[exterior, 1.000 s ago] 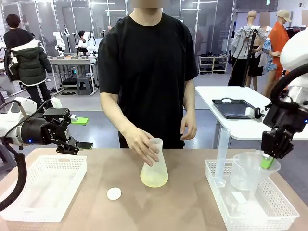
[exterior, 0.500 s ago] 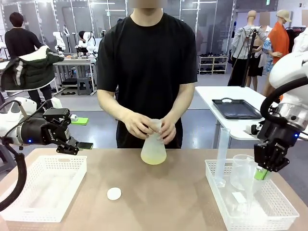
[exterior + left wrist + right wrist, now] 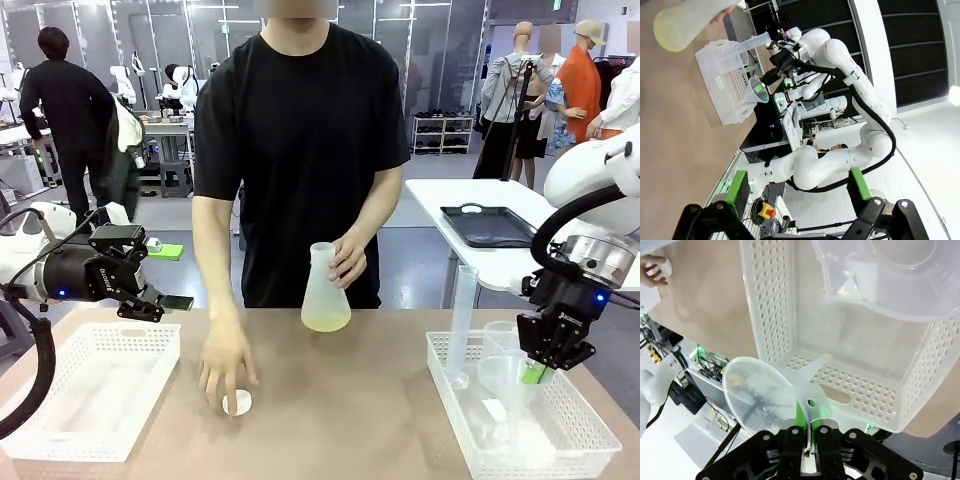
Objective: Prepare the solutions needed for the experiment.
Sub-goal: Once the solution is in the Big flask , pick up the Plastic Funnel and place it back into the right Organizing basket.
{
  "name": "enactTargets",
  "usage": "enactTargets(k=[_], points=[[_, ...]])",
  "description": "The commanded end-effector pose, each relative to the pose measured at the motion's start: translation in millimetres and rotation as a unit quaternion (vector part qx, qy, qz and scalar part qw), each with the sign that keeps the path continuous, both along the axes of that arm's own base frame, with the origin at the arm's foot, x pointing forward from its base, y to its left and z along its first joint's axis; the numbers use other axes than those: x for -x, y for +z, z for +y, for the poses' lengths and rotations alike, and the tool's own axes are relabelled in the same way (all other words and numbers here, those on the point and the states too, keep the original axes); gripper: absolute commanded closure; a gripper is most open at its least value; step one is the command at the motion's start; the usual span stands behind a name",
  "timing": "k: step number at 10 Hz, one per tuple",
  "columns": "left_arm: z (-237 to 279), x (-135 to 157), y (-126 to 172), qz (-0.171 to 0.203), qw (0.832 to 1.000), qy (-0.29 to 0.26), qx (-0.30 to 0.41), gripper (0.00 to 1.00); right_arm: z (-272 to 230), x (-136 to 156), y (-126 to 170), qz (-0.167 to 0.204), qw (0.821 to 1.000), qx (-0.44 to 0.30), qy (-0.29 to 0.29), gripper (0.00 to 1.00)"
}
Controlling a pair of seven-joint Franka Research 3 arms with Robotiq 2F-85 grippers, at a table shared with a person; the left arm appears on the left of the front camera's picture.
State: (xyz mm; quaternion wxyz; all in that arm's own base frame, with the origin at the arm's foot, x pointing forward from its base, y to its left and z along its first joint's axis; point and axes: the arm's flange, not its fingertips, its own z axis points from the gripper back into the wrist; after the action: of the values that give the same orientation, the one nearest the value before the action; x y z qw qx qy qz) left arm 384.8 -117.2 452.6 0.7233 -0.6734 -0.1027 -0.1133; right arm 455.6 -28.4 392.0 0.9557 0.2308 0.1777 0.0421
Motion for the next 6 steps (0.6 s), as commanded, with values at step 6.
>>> enactTargets(k=[6], points=[[-1.4,0.4,2.1,0.000,1.000,-0.003,0.008,0.00,2.7,-3.4,-0.6,-0.005,1.000,0.006,-0.008,0.48]])
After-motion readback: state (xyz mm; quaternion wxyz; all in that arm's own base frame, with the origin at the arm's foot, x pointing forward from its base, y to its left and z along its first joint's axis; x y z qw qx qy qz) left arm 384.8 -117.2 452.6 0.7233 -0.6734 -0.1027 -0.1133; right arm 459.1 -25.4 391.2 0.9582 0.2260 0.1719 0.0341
